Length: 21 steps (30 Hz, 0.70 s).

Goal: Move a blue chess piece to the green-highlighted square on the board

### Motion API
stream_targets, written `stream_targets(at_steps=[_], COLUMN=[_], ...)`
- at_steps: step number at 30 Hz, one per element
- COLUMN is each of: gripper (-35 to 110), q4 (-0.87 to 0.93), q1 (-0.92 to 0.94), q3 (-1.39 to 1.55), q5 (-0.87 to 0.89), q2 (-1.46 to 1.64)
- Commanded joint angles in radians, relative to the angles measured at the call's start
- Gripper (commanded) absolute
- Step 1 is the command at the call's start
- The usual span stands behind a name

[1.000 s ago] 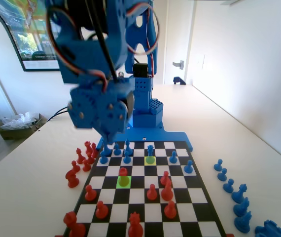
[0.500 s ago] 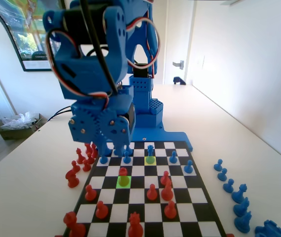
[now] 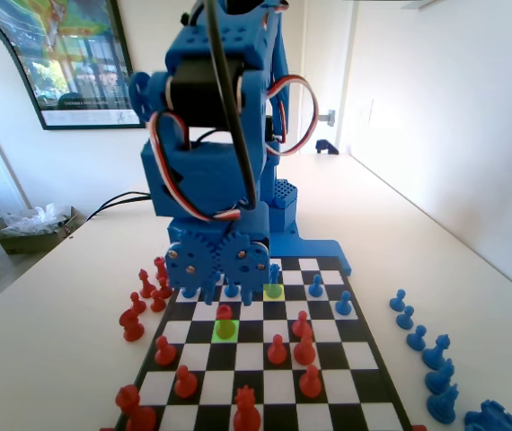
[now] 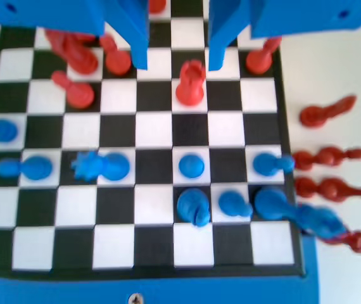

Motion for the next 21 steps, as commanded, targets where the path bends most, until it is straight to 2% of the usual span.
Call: stream_targets(at_steps=[1, 21], gripper=[13, 13], q4=[-0.017, -0.084], q1=[0.012, 0.046], q3=[0.008, 0.023], q5=[-0.006, -0.017], q2=[0.023, -0.02])
